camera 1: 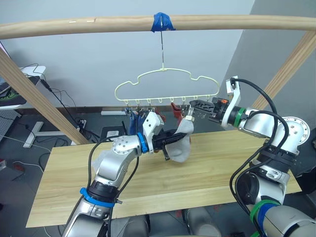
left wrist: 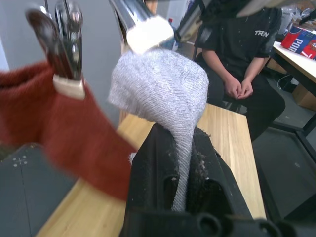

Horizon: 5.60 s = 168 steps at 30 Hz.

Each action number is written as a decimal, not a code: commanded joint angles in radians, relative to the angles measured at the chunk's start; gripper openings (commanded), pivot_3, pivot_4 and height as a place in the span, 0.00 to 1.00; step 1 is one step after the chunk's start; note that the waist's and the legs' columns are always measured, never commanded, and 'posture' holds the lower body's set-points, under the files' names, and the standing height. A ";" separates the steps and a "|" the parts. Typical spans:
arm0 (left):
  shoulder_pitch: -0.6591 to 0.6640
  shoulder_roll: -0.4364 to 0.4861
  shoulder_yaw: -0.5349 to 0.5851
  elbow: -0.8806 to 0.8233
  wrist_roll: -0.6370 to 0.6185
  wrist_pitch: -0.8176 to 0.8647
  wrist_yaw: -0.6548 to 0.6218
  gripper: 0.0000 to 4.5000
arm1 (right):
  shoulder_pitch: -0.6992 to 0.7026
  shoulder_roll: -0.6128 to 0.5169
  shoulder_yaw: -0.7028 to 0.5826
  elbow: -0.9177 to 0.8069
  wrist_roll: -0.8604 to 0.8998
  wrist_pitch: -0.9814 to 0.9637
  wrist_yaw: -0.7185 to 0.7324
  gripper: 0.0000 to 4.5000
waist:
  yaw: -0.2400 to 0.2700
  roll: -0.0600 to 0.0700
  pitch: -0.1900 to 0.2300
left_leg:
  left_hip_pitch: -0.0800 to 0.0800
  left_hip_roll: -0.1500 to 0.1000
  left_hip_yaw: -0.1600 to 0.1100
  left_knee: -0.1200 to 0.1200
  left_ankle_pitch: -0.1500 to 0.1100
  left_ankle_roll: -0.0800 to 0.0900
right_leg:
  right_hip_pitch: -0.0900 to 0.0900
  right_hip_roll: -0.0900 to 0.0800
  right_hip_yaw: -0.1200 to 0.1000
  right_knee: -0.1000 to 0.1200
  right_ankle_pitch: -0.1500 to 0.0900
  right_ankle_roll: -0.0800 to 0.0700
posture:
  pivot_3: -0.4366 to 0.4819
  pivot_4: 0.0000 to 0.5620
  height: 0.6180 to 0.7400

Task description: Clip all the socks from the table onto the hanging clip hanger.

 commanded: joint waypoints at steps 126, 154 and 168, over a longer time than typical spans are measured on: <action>0.241 0.265 0.318 -0.553 -0.377 0.199 0.150 1.00 | 0.333 0.095 0.630 -0.005 -0.959 -1.290 -0.080 0.38 | 0.018 0.000 0.000 | 0.002 0.000 0.001 0.000 0.001 0.002 | 0.000 0.001 0.004 -0.001 -0.001 0.006 | 0.41 0.30 1.00; 0.258 0.261 0.331 -0.556 -0.388 0.165 0.148 1.00 | 0.302 0.118 0.630 0.045 -0.985 -1.311 -0.100 0.38 | 0.019 0.000 0.000 | 0.001 0.000 0.001 0.000 0.001 0.002 | 0.000 0.001 0.003 -0.001 -0.001 0.006 | 0.43 0.28 1.00; 0.254 0.260 0.327 -0.554 -0.385 0.168 0.159 1.00 | 0.294 0.120 0.624 0.060 -0.991 -1.311 -0.103 0.38 | 0.020 0.000 0.000 | 0.002 0.000 0.001 0.000 0.001 0.002 | 0.000 0.001 0.003 -0.001 -0.001 0.006 | 0.43 0.29 1.00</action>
